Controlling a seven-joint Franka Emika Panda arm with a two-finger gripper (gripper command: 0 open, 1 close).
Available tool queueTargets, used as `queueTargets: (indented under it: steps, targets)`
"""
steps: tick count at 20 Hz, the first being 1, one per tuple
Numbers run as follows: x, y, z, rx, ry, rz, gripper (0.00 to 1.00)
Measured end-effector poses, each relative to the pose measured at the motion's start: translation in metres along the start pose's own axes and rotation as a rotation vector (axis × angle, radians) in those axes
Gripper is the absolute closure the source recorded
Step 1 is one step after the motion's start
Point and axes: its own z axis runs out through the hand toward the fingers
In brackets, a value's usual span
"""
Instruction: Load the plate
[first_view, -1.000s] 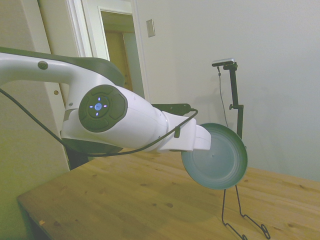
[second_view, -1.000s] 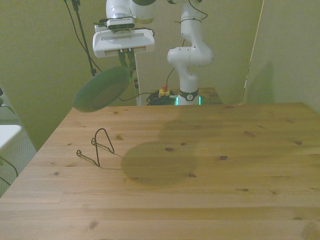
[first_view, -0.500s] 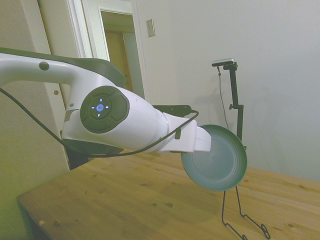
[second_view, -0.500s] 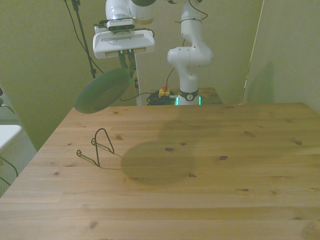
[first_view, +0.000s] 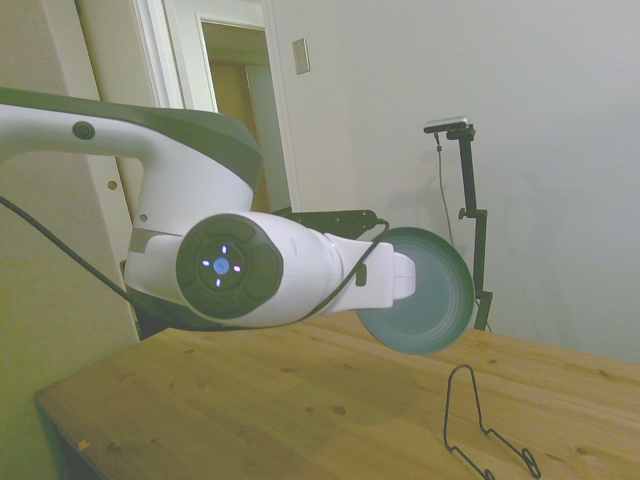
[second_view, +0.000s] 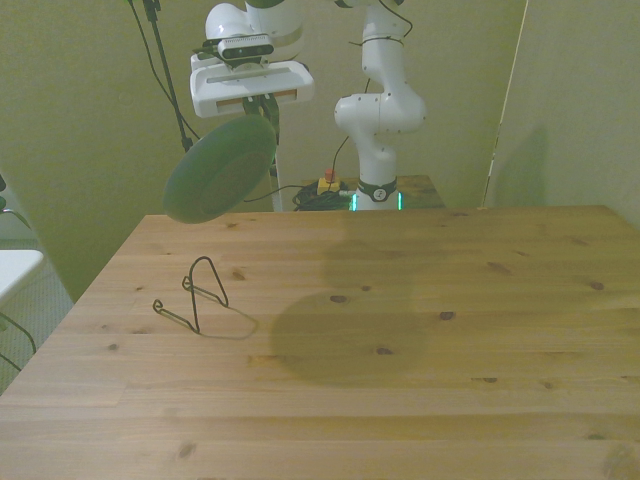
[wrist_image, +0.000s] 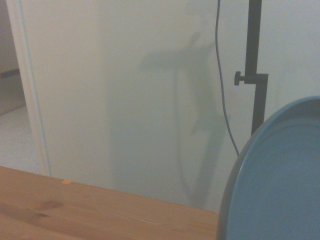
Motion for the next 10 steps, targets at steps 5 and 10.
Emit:
queueTargets:
  steps: [5, 10]
  targets:
    - [-0.012, 0.034, -0.013, 0.035, 0.007, -0.002, 1.00]
    - [-0.001, 0.071, -0.039, 0.082, 0.021, 0.036, 1.00]
